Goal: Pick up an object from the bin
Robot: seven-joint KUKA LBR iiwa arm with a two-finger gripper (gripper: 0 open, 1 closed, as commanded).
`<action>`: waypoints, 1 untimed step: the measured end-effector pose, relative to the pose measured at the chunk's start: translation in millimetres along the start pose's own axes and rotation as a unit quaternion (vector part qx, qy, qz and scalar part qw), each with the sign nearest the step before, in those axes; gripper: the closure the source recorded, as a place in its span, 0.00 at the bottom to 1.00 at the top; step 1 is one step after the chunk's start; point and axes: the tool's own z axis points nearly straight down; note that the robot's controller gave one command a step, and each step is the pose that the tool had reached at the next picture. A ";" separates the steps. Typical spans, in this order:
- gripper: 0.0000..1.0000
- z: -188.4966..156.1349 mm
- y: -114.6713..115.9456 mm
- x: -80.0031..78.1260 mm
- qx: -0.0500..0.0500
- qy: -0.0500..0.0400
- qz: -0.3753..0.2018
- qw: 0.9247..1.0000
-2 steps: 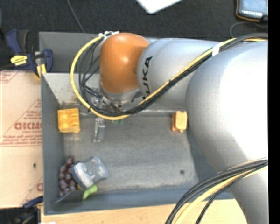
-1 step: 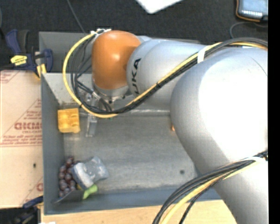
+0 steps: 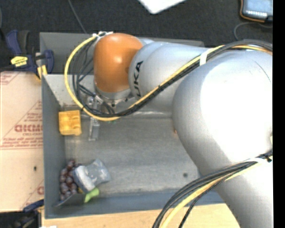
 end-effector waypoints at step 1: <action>0.00 5.2 22.1 8.3 -0.001 -0.001 0.068 0.998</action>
Offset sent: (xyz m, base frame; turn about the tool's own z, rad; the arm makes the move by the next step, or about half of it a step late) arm -0.0029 0.0469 -0.0304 -0.0671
